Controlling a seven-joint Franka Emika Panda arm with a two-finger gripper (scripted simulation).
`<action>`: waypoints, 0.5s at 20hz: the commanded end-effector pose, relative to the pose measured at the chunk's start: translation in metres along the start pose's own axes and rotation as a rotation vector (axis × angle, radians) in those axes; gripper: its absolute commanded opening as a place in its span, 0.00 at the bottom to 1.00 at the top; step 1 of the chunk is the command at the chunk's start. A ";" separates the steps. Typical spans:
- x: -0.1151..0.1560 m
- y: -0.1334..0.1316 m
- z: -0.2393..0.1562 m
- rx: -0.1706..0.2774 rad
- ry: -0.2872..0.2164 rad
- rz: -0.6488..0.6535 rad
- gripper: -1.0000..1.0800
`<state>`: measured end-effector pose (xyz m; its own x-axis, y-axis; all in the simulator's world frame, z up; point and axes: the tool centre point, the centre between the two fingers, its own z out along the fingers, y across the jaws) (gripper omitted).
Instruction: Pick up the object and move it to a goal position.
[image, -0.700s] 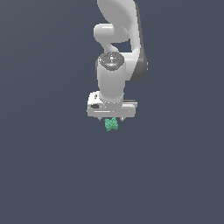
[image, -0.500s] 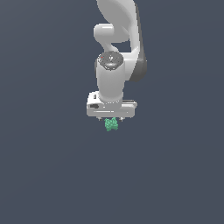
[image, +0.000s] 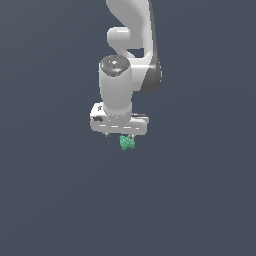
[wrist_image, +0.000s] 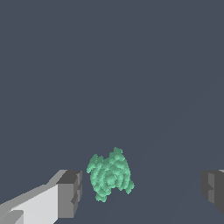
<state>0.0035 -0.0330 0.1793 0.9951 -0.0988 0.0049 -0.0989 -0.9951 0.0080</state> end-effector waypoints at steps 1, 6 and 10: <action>-0.001 -0.001 0.003 0.000 -0.001 -0.009 0.96; -0.010 -0.004 0.017 0.000 -0.001 -0.058 0.96; -0.023 -0.009 0.036 0.001 -0.002 -0.128 0.96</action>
<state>-0.0130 -0.0248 0.1511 1.0000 0.0015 0.0027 0.0015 -1.0000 0.0076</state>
